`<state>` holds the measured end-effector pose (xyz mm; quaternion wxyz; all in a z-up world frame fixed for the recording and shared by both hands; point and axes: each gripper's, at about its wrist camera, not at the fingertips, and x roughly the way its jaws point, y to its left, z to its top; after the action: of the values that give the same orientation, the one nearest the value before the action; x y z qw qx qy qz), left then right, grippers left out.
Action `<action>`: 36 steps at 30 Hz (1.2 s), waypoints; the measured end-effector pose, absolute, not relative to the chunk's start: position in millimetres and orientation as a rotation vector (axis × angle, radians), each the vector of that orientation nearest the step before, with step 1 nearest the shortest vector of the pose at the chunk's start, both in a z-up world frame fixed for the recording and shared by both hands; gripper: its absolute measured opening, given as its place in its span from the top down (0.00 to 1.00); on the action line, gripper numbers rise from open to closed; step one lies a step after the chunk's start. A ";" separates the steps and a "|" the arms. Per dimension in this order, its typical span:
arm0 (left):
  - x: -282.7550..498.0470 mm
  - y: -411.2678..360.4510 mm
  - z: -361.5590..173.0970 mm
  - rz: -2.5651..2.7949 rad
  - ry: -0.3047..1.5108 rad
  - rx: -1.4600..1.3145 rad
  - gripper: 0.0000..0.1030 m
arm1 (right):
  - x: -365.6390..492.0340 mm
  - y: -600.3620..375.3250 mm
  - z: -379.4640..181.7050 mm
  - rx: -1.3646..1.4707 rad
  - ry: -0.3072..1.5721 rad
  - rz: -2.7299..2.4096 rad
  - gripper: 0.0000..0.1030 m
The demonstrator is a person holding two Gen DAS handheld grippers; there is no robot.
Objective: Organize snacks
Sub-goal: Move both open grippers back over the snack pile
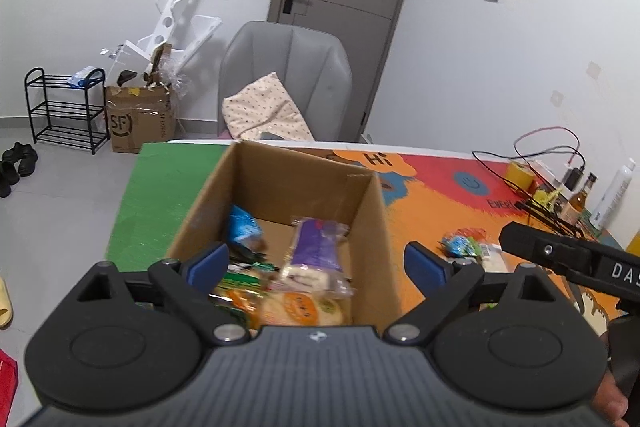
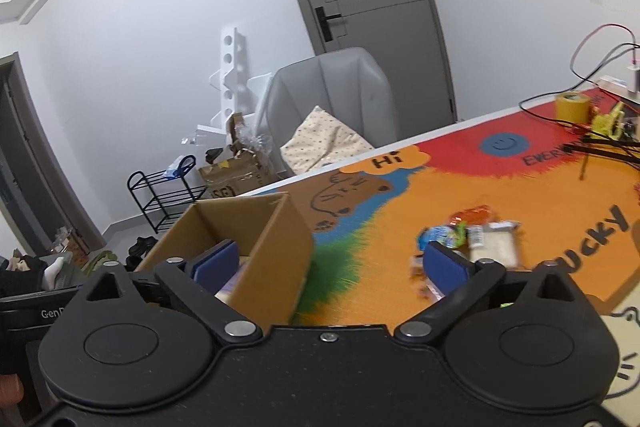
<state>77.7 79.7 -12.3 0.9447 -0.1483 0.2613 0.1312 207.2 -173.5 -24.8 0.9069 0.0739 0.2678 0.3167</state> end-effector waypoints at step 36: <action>140.5 -21.1 -30.7 0.116 0.604 -0.261 0.12 | 257.0 -266.0 -89.7 0.345 0.720 0.521 0.31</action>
<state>140.5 -21.1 -30.7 0.9447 -0.1283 0.2965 0.0568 257.0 -266.0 -89.7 0.8884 0.1662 0.3467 0.2508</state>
